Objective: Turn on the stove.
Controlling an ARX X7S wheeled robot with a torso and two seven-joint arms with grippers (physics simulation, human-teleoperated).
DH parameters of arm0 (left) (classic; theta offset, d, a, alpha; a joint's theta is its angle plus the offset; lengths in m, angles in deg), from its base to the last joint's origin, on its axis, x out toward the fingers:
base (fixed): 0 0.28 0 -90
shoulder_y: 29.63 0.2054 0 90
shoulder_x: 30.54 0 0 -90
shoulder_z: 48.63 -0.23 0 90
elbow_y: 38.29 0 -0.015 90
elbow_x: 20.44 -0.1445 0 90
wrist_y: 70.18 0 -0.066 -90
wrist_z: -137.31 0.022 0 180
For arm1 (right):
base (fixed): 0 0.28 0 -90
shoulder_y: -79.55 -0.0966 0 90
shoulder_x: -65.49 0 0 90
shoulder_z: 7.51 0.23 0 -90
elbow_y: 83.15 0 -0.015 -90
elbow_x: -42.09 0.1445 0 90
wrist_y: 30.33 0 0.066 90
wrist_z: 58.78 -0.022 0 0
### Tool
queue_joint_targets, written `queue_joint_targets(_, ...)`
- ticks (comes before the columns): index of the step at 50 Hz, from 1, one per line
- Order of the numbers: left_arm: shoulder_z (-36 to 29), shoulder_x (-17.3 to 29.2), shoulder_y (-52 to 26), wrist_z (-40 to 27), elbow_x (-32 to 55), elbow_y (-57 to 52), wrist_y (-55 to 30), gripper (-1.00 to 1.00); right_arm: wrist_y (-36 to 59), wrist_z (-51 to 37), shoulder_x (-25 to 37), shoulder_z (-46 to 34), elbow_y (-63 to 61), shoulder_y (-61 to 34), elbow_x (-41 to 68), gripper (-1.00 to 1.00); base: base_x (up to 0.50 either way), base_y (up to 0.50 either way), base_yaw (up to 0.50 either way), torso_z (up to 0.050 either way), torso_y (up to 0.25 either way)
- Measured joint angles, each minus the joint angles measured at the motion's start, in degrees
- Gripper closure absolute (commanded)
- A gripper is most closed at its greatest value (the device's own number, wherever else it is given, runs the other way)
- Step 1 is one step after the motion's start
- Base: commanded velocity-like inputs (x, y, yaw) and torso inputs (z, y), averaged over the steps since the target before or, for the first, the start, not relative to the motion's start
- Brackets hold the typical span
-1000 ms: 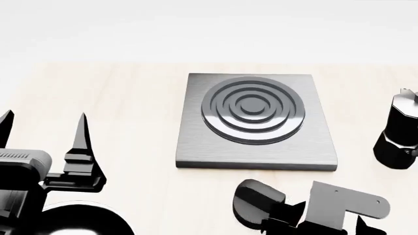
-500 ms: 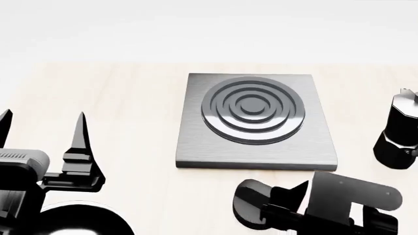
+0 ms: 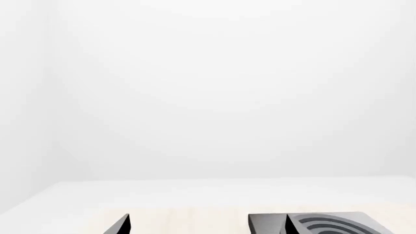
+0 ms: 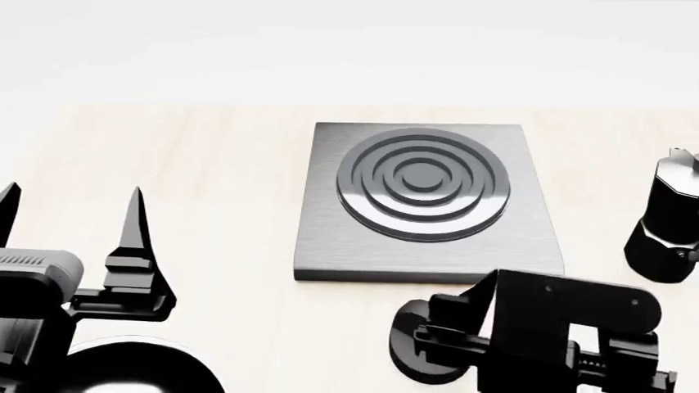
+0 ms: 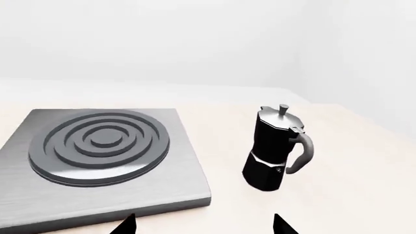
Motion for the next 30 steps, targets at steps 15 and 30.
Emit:
queue_joint_targets(15,-0.16,0.11,-0.05,-0.12,0.2,0.08,0.18,-1.0,-1.38,0.08,1.14,-2.71,-2.64,-0.58,-1.33,-1.0,0.0,0.0,0.0,0.0,0.0)
queue_joint_targets(30,-0.25,0.2,-0.12,-0.3,0.42,0.21,0.31,-1.0,-4.42,1.66,2.51,-5.22,-4.28,-0.53,-2.2,-1.0,0.0,0.0,0.0,0.0,0.0)
